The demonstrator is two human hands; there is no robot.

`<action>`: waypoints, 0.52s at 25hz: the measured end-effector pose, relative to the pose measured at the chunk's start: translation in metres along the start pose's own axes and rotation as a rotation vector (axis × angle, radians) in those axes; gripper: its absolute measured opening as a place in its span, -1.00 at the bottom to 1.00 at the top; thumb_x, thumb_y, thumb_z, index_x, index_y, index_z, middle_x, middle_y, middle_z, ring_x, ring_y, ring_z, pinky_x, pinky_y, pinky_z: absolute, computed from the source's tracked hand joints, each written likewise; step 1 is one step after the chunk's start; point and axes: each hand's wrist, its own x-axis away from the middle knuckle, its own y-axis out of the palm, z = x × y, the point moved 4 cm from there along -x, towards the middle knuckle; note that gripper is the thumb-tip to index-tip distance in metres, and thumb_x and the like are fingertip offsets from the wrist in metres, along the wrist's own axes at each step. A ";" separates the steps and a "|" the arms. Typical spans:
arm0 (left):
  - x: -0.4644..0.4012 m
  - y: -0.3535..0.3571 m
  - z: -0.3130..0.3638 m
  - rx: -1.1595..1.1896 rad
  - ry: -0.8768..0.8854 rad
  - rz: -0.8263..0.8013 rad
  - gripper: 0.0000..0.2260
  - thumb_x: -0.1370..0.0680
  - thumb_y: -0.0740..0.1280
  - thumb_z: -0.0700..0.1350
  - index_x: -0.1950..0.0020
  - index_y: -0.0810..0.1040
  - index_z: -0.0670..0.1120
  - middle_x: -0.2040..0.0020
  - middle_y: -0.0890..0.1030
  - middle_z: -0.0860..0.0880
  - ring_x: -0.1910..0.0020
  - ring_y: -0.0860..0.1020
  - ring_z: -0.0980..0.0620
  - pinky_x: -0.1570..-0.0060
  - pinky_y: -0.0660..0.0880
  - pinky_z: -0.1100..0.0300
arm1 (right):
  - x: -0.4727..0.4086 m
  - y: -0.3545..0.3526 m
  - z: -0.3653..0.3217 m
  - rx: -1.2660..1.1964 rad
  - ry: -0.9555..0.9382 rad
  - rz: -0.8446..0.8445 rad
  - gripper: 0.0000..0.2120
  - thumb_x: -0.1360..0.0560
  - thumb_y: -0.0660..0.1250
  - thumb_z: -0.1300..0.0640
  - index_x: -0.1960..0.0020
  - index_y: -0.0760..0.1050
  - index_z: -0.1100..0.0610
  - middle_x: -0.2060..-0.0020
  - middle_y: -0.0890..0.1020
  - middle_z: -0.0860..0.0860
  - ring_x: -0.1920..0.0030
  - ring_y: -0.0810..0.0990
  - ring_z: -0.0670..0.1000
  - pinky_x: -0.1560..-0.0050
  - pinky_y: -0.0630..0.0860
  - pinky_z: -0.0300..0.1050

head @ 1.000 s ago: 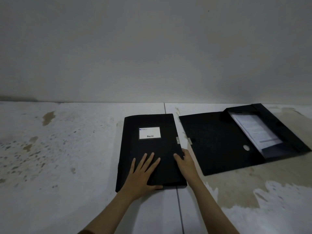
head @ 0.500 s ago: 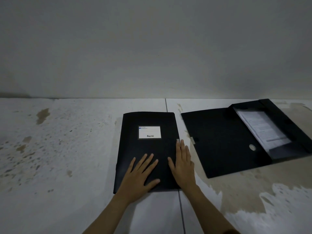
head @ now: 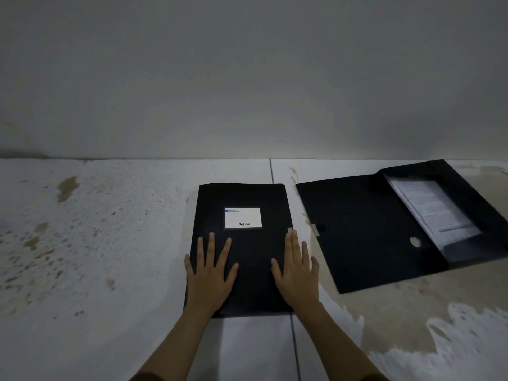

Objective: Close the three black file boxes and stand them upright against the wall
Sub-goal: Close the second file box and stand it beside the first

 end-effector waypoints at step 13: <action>0.016 -0.023 -0.025 0.746 -0.249 -0.097 -0.16 -0.42 0.39 0.10 -0.52 -0.07 0.01 -0.51 0.10 -0.20 -0.47 0.16 -0.18 -0.43 0.21 -0.12 | 0.005 -0.003 -0.003 -0.210 0.018 0.044 -0.29 -0.53 0.15 -0.10 -0.50 -0.16 0.07 -0.48 0.16 0.20 -0.42 0.25 0.22 -0.35 0.31 0.15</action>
